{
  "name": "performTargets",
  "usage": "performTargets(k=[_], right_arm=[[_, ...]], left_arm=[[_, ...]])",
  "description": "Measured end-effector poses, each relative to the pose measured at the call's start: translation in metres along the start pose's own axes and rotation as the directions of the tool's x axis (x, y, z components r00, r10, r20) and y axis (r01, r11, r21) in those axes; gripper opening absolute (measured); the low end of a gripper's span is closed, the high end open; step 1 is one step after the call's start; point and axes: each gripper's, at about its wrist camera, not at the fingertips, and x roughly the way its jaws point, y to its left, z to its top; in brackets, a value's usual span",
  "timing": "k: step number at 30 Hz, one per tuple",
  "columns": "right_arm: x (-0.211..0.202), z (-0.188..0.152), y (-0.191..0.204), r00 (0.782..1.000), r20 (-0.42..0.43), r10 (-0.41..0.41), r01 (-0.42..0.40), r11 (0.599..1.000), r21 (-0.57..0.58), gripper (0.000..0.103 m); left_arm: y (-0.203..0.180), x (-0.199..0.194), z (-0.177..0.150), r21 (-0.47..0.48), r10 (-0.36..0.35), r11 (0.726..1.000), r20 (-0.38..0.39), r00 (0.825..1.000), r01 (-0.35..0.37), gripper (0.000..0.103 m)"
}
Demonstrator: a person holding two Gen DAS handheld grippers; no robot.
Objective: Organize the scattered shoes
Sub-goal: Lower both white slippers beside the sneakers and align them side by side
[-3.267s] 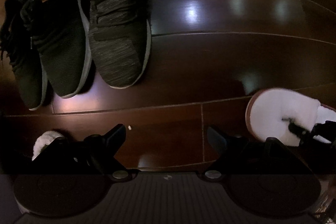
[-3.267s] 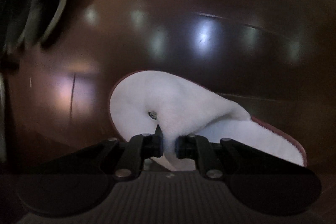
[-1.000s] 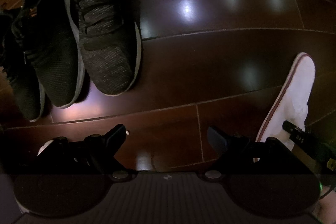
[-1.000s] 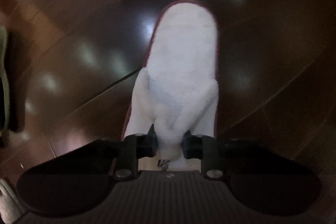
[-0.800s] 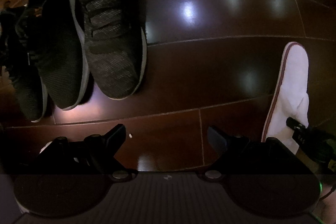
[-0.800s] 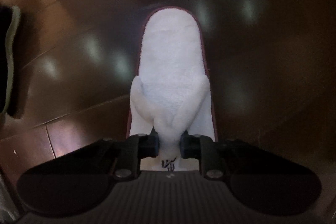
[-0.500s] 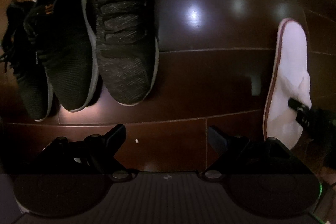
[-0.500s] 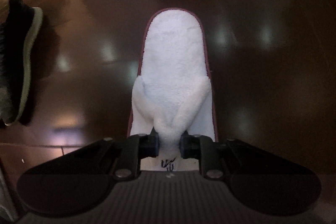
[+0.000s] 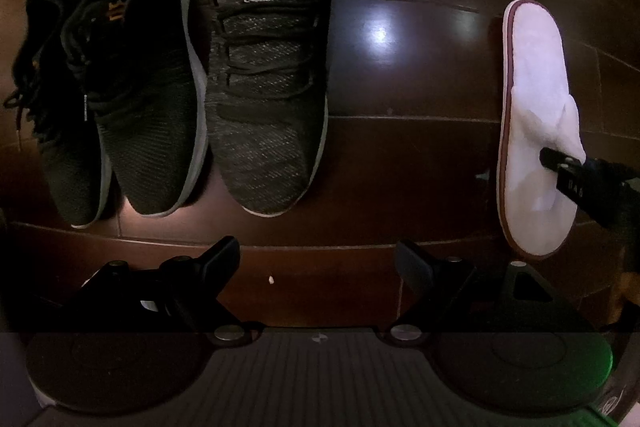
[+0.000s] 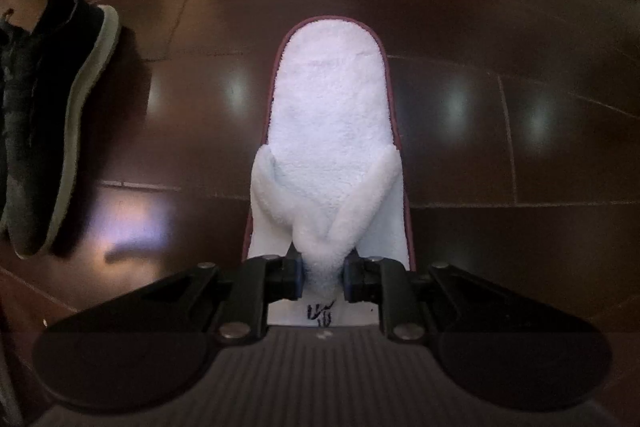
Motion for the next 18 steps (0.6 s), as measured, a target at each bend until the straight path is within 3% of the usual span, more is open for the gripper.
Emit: performTargets(k=[9, 18], right_arm=[[0.015, 0.011, 0.014, 1.0, -0.006, -0.002, 0.002, 0.999, -0.035, 0.019], [0.0, 0.012, 0.01, 1.0, -0.014, -0.012, 0.011, 0.999, -0.047, 0.019]], left_arm=[[0.006, -0.001, 0.005, -0.016, -0.001, 1.0, 0.001, 1.0, 0.001, 0.089], [0.014, -0.005, 0.013, -0.027, -0.008, 1.0, 0.01, 1.0, 0.008, 0.089]])
